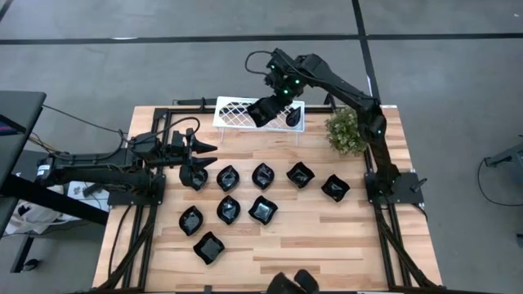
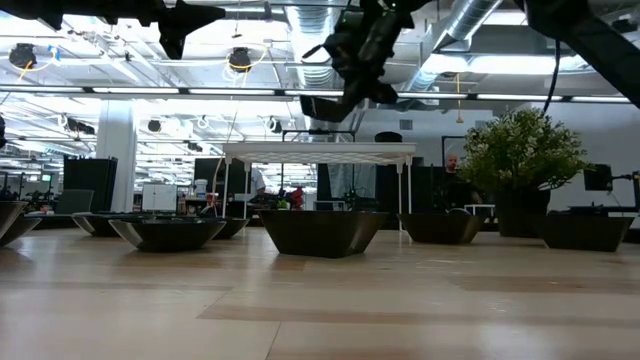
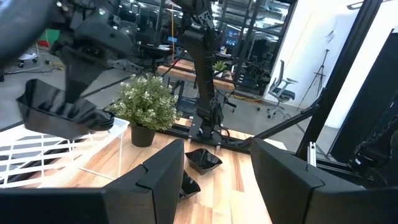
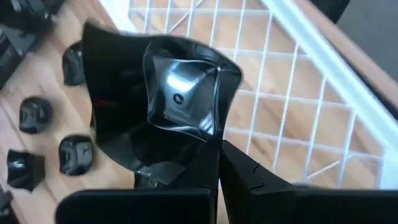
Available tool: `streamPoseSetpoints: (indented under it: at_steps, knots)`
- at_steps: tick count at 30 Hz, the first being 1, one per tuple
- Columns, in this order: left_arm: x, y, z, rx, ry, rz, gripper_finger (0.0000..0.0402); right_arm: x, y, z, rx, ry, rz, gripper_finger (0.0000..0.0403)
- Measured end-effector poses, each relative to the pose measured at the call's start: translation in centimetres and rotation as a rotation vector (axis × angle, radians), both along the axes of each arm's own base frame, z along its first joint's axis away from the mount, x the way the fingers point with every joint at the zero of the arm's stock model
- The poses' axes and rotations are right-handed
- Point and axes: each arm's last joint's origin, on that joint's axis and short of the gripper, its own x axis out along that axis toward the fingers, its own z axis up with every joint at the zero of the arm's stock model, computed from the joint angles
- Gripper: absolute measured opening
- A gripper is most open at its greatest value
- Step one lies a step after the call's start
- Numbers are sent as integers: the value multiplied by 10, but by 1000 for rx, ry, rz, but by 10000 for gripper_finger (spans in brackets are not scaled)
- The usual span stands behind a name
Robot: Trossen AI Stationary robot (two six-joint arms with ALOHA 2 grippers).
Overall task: Pick & Place Mini shaped plates
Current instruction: Put the black distorted square plate on the shelf
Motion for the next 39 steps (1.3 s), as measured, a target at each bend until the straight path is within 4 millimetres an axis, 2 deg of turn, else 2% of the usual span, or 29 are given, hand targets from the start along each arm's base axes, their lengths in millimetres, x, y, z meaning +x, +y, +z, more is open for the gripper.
streamPoseSetpoints:
  at_steps: [8, 19, 39]
  knots:
    - [0, 0, 0, 0, 0, 0, 188, 4, -1, -3, -47, 9, 36, 0]
    - [0, 0, 0, 0, 0, 0, 188, 19, -8, -29, -80, 75, 77, 0]
    - [0, 0, 0, 0, 0, 0, 188, 21, -11, -27, -130, 46, 113, 4]
